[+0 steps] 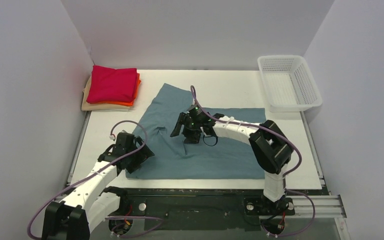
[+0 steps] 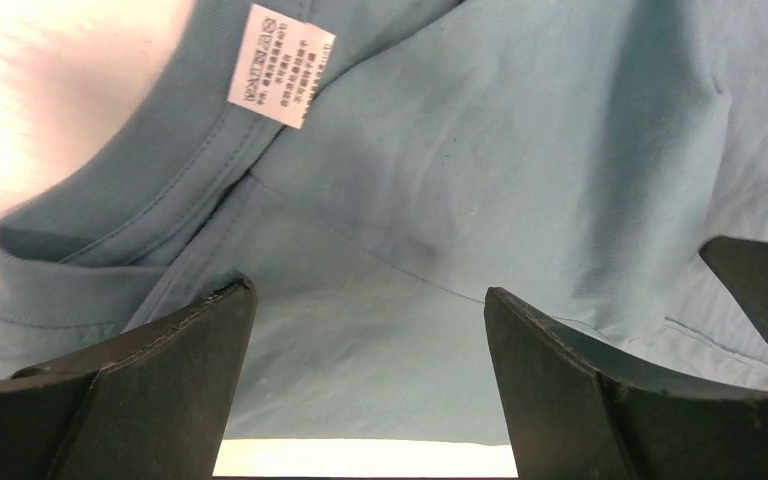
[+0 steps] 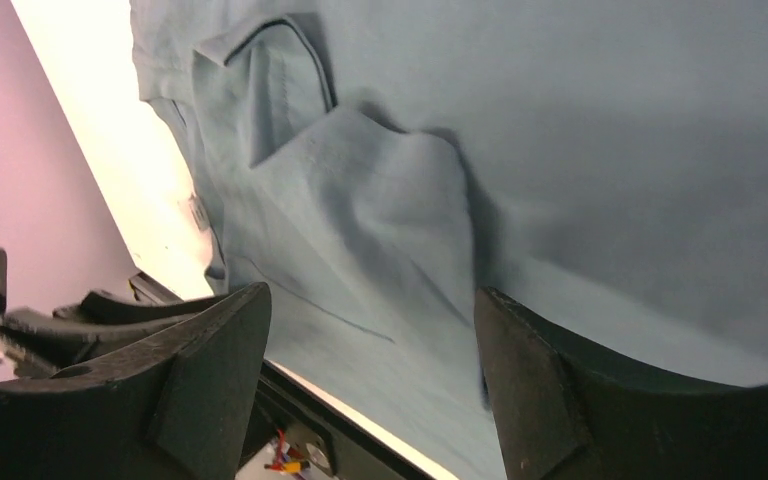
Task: Fold and stack the t-shirts
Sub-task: Fold the flattened tshirt in 1/3 of the way
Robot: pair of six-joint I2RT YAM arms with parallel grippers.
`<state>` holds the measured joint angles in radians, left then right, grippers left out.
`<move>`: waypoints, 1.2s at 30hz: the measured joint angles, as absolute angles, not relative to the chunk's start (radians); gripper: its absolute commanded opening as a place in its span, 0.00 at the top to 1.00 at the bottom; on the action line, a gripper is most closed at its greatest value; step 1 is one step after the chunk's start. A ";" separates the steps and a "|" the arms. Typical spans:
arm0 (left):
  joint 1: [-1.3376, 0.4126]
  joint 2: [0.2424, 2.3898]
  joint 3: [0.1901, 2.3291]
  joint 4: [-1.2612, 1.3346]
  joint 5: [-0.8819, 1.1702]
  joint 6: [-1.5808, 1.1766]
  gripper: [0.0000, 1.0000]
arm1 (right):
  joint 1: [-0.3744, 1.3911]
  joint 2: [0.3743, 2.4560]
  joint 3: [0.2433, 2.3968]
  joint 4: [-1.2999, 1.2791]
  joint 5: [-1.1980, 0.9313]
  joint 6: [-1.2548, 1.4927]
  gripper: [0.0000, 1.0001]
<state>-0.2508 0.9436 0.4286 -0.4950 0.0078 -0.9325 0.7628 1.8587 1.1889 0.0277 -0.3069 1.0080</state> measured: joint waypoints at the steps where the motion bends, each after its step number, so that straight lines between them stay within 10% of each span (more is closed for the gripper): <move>1: -0.249 0.927 0.423 -0.504 0.001 -0.933 0.04 | 0.769 1.883 1.206 0.039 -0.308 1.018 0.32; 24: -0.247 0.920 0.423 -0.533 -0.026 -0.935 0.04 | 0.812 2.048 1.320 0.053 -0.313 1.000 0.48; 36: -0.247 0.923 0.423 -0.533 -0.026 -0.932 0.04 | 0.820 2.060 1.326 0.122 -0.373 1.040 0.89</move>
<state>-0.2466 0.9234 0.4232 -0.5327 -0.0261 -0.9318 0.8200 2.0598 1.3258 0.1223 -0.3725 1.0401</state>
